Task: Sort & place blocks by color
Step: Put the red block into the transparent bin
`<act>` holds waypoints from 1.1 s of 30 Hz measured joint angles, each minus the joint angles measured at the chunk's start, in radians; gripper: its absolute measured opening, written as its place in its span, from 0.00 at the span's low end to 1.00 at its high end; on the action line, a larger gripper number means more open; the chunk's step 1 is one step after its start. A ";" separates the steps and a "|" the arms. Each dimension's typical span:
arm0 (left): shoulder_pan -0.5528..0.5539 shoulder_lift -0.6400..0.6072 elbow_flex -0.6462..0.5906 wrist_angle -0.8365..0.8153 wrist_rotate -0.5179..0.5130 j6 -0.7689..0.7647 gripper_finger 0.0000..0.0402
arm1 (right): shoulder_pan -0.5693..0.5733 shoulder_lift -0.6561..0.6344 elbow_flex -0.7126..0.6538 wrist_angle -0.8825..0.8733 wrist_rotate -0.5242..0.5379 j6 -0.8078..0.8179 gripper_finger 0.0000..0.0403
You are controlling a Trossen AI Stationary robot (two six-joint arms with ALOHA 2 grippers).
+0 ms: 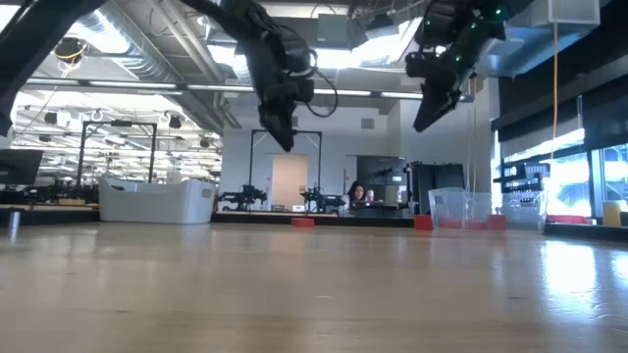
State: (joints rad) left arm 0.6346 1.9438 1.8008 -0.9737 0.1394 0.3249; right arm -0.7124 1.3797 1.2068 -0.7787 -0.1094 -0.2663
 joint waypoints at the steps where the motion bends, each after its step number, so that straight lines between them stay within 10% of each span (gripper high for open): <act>1: 0.000 0.007 0.000 0.000 0.013 0.000 0.39 | 0.000 0.010 0.000 -0.002 0.000 -0.047 0.39; 13: 0.001 0.027 0.000 0.095 0.031 0.000 0.39 | 0.002 0.143 -0.001 -0.003 -0.083 -0.201 0.39; 33: 0.123 0.060 -0.001 0.159 0.046 -0.025 0.39 | 0.055 0.361 -0.001 0.365 0.145 0.642 0.39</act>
State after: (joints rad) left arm 0.7574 2.0040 1.7996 -0.8150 0.1852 0.2995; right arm -0.6577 1.7406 1.2060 -0.4138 0.0355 0.3754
